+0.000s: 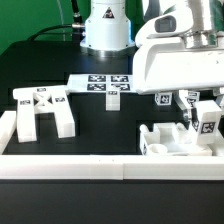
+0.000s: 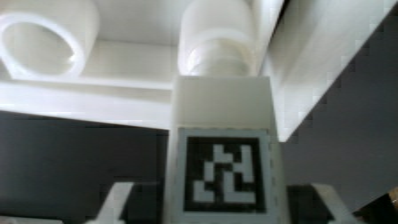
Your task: Assemble chair
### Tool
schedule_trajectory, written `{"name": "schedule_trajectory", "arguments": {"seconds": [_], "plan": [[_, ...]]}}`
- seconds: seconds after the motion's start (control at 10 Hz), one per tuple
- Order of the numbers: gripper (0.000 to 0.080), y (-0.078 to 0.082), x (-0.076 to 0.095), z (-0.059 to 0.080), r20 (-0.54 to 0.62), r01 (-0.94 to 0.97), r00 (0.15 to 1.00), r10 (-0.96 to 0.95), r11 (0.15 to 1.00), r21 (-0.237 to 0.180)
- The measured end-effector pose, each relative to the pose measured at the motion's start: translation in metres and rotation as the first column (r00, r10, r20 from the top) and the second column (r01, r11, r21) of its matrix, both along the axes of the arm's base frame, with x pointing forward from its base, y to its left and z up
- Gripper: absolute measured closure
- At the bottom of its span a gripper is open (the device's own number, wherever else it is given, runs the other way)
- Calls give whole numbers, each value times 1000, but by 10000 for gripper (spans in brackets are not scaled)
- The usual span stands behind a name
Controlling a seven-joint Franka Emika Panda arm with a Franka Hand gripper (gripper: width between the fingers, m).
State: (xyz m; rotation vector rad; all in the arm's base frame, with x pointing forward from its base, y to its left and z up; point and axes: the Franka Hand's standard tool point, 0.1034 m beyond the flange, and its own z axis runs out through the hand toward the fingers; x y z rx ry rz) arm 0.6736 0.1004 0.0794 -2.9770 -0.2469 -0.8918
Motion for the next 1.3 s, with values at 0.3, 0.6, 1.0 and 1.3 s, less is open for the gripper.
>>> {"name": "schedule_trajectory", "arguments": {"seconds": [0.3,0.6,1.0,1.3], "plan": [[508,3,-1,-6,19,-4,1000,4,1000,1],[508,3,1,-6,39,-4,999,4,1000,1],[190,3,1,-6,39,-4,999,4,1000,1],[152,2,1,-5,39,-5,999,5,1000,-2]]}}
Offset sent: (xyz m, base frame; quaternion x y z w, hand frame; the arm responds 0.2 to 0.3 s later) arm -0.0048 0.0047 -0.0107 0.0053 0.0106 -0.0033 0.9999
